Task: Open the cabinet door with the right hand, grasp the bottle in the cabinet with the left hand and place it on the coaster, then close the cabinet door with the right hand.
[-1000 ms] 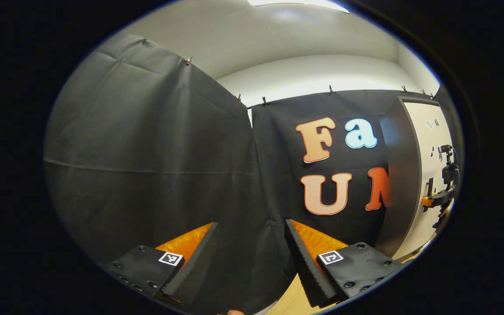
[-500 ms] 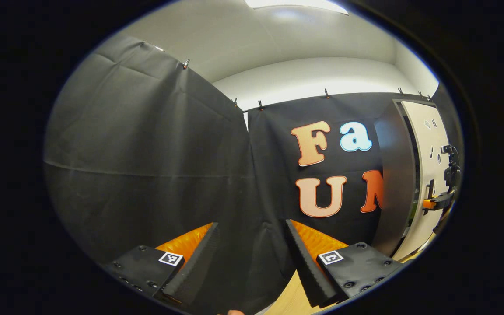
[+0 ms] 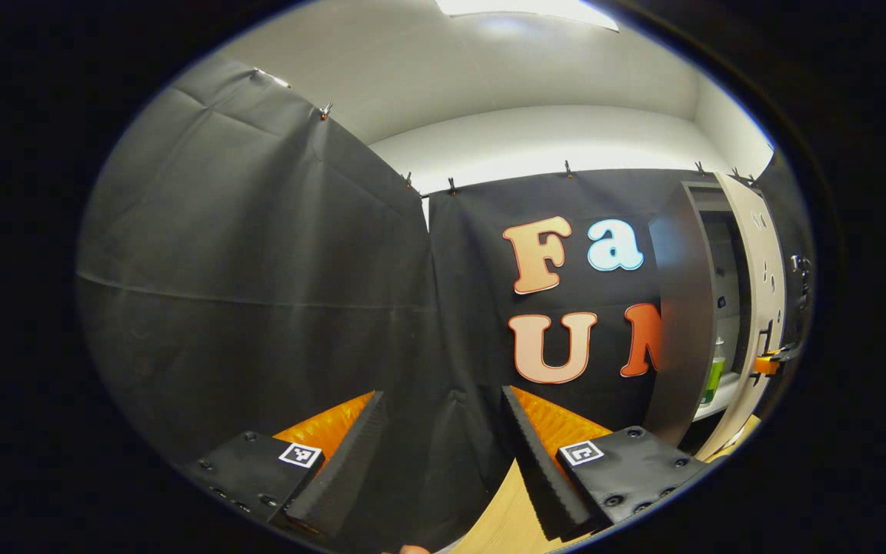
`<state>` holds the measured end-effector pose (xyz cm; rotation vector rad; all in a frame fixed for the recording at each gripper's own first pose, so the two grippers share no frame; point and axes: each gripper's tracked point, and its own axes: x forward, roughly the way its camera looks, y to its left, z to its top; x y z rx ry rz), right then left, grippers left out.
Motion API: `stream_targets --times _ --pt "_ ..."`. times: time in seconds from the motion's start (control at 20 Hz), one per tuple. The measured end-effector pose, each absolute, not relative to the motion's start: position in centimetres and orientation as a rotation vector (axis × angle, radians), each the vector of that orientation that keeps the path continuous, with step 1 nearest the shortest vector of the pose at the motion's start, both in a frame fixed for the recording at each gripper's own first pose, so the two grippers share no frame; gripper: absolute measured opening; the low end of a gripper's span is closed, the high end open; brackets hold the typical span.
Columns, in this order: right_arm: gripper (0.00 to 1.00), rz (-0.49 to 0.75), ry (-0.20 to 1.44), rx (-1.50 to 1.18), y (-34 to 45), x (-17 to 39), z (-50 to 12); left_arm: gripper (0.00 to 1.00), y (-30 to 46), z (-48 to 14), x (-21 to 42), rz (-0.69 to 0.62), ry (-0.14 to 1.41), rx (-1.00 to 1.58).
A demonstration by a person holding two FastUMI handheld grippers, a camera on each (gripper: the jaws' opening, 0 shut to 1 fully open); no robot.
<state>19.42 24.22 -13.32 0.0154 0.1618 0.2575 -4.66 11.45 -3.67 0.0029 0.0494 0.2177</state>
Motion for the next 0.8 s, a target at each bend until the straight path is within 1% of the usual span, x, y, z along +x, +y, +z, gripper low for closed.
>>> stream_targets --times 0.4,0.55,0.6,0.65,0.8 --pt "0.15 0.203 0.151 0.012 22.0 18.2 -13.1 0.94 8.2 -3.1 -3.4 0.135 0.035 -0.005" --pt "0.15 0.163 0.15 0.014 20.9 17.9 -13.1 0.94 6.5 -3.4 -2.3 0.096 0.042 -0.017" --pt "0.15 0.148 0.15 0.012 20.5 17.7 -13.0 0.96 6.0 -3.5 -2.0 0.081 0.045 -0.022" --pt "0.15 0.132 0.153 0.013 20.1 17.5 -13.0 0.94 5.4 -3.5 -1.6 0.067 0.046 -0.026" --pt "0.14 0.084 0.154 0.001 18.8 17.1 -13.0 0.94 3.6 -3.4 -0.8 0.03 0.039 -0.039"
